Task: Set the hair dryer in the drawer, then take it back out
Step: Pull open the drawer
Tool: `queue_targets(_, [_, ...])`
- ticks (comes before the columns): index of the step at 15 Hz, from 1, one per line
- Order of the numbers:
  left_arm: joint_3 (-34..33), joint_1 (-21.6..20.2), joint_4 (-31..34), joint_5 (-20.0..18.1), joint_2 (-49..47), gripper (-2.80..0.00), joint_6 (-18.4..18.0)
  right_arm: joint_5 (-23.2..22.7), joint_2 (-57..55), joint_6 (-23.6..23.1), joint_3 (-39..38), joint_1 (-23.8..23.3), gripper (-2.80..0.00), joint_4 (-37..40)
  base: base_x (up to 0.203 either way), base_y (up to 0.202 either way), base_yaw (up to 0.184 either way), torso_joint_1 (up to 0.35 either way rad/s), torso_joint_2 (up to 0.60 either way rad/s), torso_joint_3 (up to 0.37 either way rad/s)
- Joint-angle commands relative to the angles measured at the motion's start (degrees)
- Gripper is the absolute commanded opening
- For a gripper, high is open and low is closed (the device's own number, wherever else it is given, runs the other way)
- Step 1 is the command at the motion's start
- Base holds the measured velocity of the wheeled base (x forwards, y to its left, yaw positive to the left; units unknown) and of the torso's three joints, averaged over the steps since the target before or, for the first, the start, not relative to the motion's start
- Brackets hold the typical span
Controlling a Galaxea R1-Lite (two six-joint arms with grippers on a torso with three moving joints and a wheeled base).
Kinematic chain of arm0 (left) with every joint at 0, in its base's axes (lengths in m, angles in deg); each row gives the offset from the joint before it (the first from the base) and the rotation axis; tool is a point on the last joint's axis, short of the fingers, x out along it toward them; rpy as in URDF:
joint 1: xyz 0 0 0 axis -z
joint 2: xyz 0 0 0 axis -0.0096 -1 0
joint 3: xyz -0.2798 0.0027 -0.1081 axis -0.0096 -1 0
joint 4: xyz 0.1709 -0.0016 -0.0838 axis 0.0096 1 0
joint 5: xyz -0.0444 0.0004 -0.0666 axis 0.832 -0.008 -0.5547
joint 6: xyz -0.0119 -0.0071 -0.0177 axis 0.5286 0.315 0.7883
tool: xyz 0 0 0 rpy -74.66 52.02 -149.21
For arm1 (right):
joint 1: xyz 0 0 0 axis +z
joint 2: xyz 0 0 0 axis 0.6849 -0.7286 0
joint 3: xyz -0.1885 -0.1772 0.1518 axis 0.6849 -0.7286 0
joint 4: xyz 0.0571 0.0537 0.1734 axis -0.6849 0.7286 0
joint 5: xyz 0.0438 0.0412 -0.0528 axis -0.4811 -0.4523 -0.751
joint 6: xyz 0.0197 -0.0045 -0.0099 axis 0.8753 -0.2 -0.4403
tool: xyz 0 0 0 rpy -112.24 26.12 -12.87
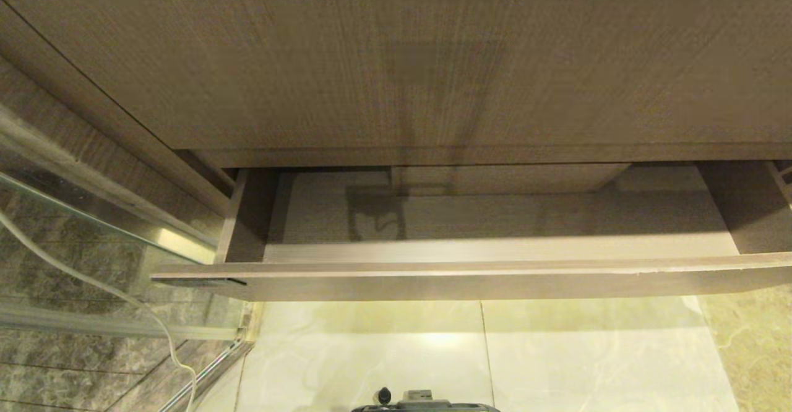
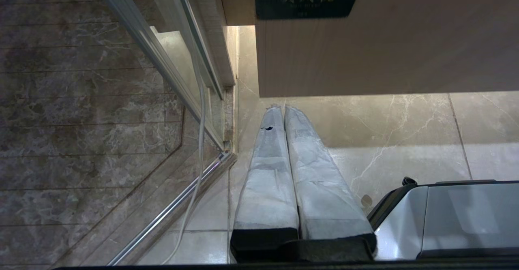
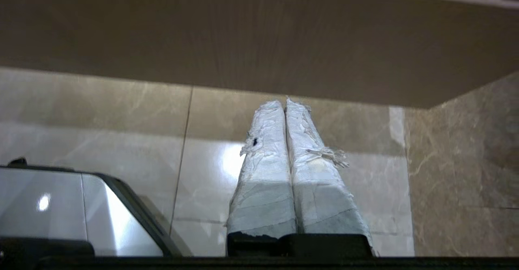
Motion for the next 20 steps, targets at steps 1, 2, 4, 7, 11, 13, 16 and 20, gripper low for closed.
queue_targets(1, [0.06, 0.0, 0.01, 0.0, 0.05, -2.8, 0.04, 0.01, 3.78, 0.38, 0.0, 0.16, -2.8, 0.12, 0.0, 0.0, 0.0, 0.0, 0.0, 0.0])
queue_targets(2, [-0.02, 0.0, 0.06, 0.0, 0.0, -2.8, 0.0, 0.05, 3.65, 0.51, 0.0, 0.2, -2.8, 0.16, 0.0, 0.0, 0.0, 0.0, 0.0, 0.0])
queue_targets(4, [0.05, 0.0, 0.06, 0.0, 0.02, -2.8, 0.0, 0.06, 3.65, 0.59, 0.0, 0.2, -2.8, 0.16, 0.0, 0.0, 0.0, 0.0, 0.0, 0.0])
queue_targets(7, [-0.02, 0.0, 0.02, 0.0, 0.08, -2.8, 0.04, -0.11, 3.65, 0.25, 0.0, 0.2, -2.8, 0.25, 0.0, 0.0, 0.0, 0.0, 0.0, 0.0])
queue_targets(11, [0.06, 0.0, 0.06, 0.0, 0.0, -2.8, 0.0, -0.11, 3.56, 4.56, 0.0, 0.2, -2.8, 2.14, 0.0, 0.0, 0.0, 0.0, 0.0, 0.0])
queue_targets(13, [-0.01, 0.0, 0.06, 0.0, 0.08, -2.8, 0.0, 0.29, 3.64, 6.98, -0.01, 0.2, -2.8, 3.38, 0.0, 0.0, 0.0, 0.0, 0.0, 0.0])
queue_targets(16, [0.06, 0.0, 0.05, 0.0, 0.0, -2.8, 0.0, 0.5, 3.65, 7.63, 0.0, 0.2, -2.8, 3.5, 0.0, 0.0, 0.0, 0.0, 0.0, 0.0])
queue_targets(20, [-0.02, 0.0, 0.05, 0.0, 0.09, -2.8, 0.0, 0.5, 3.65, 8.06, 0.0, 0.2, -2.8, 3.5, 0.0, 0.0, 0.0, 0.0, 0.0, 0.0])
